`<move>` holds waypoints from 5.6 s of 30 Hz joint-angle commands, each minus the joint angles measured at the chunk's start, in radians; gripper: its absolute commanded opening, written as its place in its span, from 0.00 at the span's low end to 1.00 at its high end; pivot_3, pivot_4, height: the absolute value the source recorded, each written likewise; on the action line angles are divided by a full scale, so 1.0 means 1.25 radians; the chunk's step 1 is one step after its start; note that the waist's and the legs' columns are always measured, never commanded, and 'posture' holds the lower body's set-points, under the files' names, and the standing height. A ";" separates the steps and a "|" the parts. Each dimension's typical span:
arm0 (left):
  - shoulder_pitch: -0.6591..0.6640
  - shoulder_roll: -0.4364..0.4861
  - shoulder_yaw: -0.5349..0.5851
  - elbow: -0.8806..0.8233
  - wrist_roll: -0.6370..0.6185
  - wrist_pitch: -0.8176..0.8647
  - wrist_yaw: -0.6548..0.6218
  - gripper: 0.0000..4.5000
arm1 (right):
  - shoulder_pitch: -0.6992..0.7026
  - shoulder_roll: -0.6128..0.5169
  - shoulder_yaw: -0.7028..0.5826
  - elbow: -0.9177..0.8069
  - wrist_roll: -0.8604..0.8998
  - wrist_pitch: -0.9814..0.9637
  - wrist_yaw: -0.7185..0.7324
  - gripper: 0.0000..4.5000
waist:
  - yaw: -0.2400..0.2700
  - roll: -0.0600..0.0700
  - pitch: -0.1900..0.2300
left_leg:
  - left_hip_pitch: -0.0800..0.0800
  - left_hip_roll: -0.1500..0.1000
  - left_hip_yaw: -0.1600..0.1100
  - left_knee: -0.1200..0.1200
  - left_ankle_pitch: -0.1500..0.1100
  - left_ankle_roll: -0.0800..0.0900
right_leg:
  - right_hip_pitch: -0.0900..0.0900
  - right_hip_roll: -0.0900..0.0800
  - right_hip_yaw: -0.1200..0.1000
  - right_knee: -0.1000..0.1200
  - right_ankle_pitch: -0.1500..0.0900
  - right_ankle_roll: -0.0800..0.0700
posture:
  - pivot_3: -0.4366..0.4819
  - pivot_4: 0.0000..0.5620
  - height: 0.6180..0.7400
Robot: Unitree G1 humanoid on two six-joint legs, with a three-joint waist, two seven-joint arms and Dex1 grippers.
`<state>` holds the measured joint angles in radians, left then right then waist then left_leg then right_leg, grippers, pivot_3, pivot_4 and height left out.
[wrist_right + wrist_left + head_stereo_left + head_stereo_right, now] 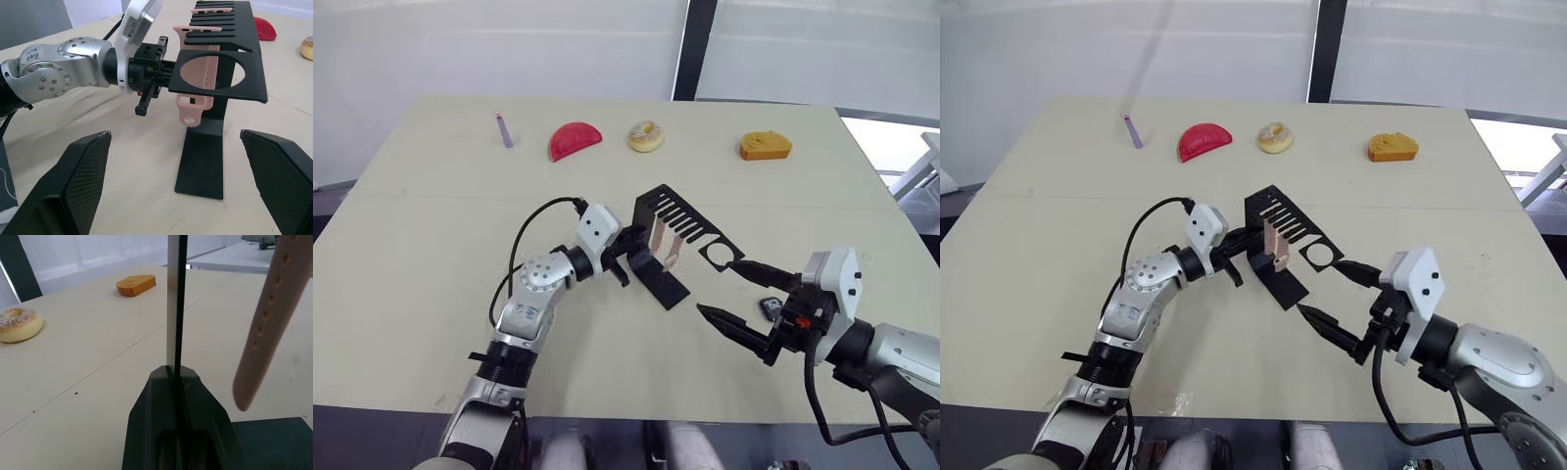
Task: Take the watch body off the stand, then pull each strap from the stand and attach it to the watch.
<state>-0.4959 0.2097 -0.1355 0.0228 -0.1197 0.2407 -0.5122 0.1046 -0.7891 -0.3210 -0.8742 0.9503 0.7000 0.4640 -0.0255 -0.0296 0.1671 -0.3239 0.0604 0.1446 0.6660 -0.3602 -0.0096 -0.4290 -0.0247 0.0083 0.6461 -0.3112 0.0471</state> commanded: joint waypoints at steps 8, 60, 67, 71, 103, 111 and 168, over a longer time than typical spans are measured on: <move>0.068 -0.072 -0.011 -0.149 0.050 0.057 0.152 0.00 | -0.017 0.044 0.061 -0.083 -0.011 0.017 -0.155 1.00 | -0.001 0.000 0.000 | 0.000 0.000 0.000 0.000 0.000 0.000 | 0.000 0.000 0.000 0.000 0.000 0.000 | 0.48 0.27 0.98; 0.074 -0.139 -0.037 -0.159 0.099 0.071 0.248 0.00 | -0.308 0.359 0.448 -0.075 -0.521 0.254 -0.471 0.01 | -0.003 0.000 0.000 | -0.010 0.000 0.001 0.002 0.001 0.000 | -0.012 -0.001 0.000 0.004 0.000 0.000 | 0.48 0.27 0.98; 0.063 -0.140 -0.034 -0.149 0.098 0.077 0.248 0.00 | -0.265 0.303 0.404 -0.104 -0.499 0.229 -0.375 0.01 | -0.002 0.000 0.000 | -0.010 0.000 0.001 0.002 0.001 0.000 | -0.012 -0.001 0.000 0.004 0.000 0.000 | 0.48 0.27 0.98; 0.062 -0.133 -0.033 -0.150 0.090 0.105 0.232 0.00 | -0.179 0.243 0.312 -0.125 -0.427 0.188 -0.245 0.01 | -0.001 0.000 0.000 | -0.010 0.000 0.001 0.002 0.001 0.000 | -0.012 0.000 0.000 0.003 0.000 0.000 | 0.48 0.27 0.98; 0.093 0.270 0.217 -0.330 -0.591 0.537 -0.314 0.99 | -0.234 0.061 0.125 0.118 0.056 0.151 0.198 0.00 | -0.001 0.000 0.000 | -0.010 -0.001 0.000 0.002 0.001 0.000 | -0.011 -0.001 0.000 0.004 0.000 -0.001 | 0.48 0.27 0.98; 0.003 0.247 0.158 -0.261 -0.631 0.527 -0.381 0.60 | -0.350 0.087 0.198 0.191 0.131 0.200 0.181 0.00 | -0.008 0.000 0.000 | -0.009 -0.001 0.000 0.002 0.001 0.000 | -0.012 0.000 0.000 0.005 0.000 -0.001 | 0.48 0.27 0.98; -0.067 0.153 0.128 -0.210 -0.693 0.564 -0.323 0.41 | -0.415 0.109 0.232 0.242 0.116 0.226 0.168 0.00 | -0.004 0.000 0.000 | -0.010 0.000 -0.001 0.003 0.001 0.000 | -0.012 -0.001 0.000 0.005 0.000 -0.001 | 0.48 0.27 0.98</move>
<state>-0.5721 0.3937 0.0018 -0.2227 -0.9583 0.9409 -0.9039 -0.4027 -0.6468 -0.0052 -0.5545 1.0741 0.9833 0.6808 -0.0307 -0.0302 0.1677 -0.3361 0.0598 0.1438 0.6696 -0.3587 -0.0099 -0.4437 -0.0256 0.0078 0.6522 -0.3118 0.0456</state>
